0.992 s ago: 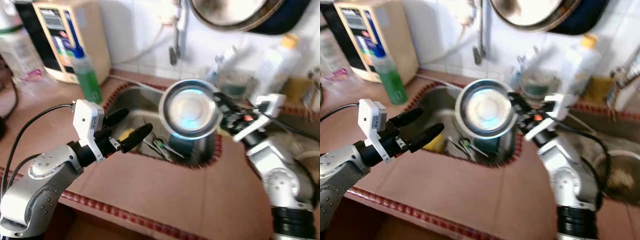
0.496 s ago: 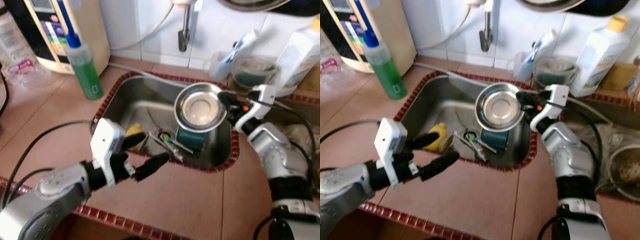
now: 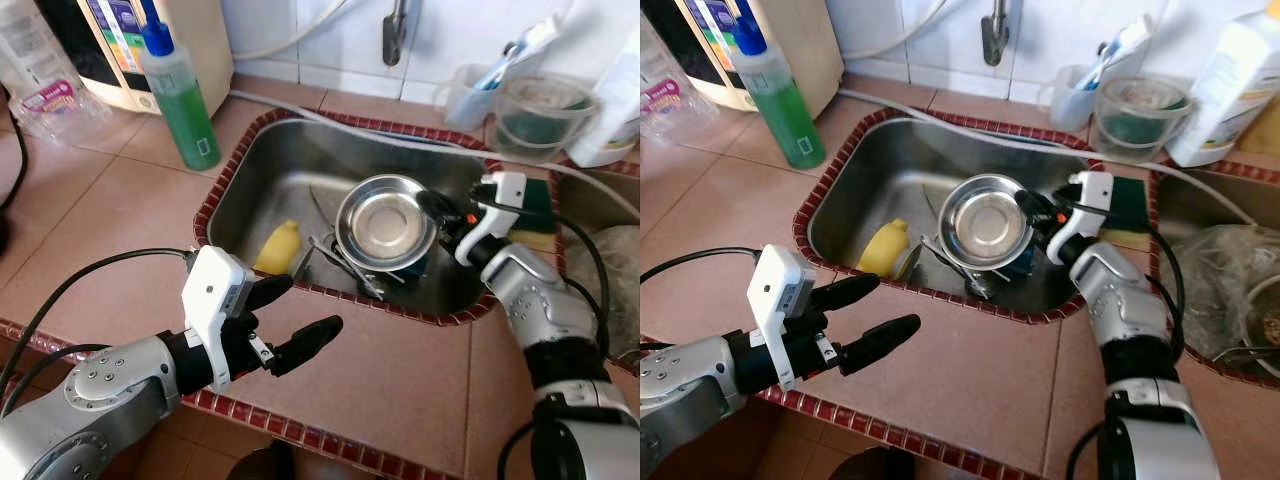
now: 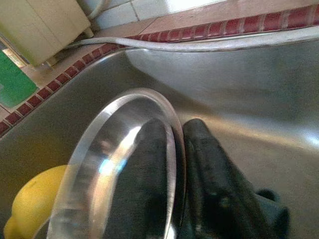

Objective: Kitchen organization

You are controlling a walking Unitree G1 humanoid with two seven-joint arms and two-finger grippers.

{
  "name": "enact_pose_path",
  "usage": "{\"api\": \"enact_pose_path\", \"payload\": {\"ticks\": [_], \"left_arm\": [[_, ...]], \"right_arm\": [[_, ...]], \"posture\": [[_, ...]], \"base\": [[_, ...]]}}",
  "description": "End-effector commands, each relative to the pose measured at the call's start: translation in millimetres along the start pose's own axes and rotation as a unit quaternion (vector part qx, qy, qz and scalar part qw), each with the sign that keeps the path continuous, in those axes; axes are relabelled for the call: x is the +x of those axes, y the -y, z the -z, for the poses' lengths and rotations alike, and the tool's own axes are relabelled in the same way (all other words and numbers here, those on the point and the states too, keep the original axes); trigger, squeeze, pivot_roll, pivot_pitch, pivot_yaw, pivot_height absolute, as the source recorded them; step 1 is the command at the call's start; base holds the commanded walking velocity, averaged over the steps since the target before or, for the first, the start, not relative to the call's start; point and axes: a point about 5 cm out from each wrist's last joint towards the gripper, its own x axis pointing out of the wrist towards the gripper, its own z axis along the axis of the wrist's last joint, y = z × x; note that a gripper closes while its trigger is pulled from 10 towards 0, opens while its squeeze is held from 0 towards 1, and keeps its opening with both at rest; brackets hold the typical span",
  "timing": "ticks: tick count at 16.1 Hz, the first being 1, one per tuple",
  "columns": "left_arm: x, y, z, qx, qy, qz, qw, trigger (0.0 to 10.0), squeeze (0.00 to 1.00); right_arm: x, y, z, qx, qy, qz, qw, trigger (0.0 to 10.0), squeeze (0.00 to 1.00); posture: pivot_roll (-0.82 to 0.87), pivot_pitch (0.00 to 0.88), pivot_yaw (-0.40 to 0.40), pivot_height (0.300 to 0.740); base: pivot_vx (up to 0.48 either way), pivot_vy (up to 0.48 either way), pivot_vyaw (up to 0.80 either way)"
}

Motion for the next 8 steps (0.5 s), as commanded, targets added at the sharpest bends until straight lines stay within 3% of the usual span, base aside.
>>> {"api": "enact_pose_path", "payload": {"ticks": [1, 8], "left_arm": [[-3.2, 2.4, -2.0, 0.007, -0.002, -0.001, 1.0, 10.0, 0.0], [-1.5, -5.6, -6.8, 0.038, 0.013, -0.041, 0.998, 10.0, 0.0]], "right_arm": [[1.9, -0.2, -3.1, -0.005, 0.007, -0.003, 1.0, 10.0, 1.0], [5.9, -5.8, -6.7, -0.006, 0.021, -0.028, 0.999, 10.0, 1.0]], "posture": [[-0.02, 0.3, 0.035, 0.74], [-0.02, 0.289, 0.032, 0.74]], "base": [[0.0, 0.0, 0.0], [0.0, 0.0, 0.0]]}}
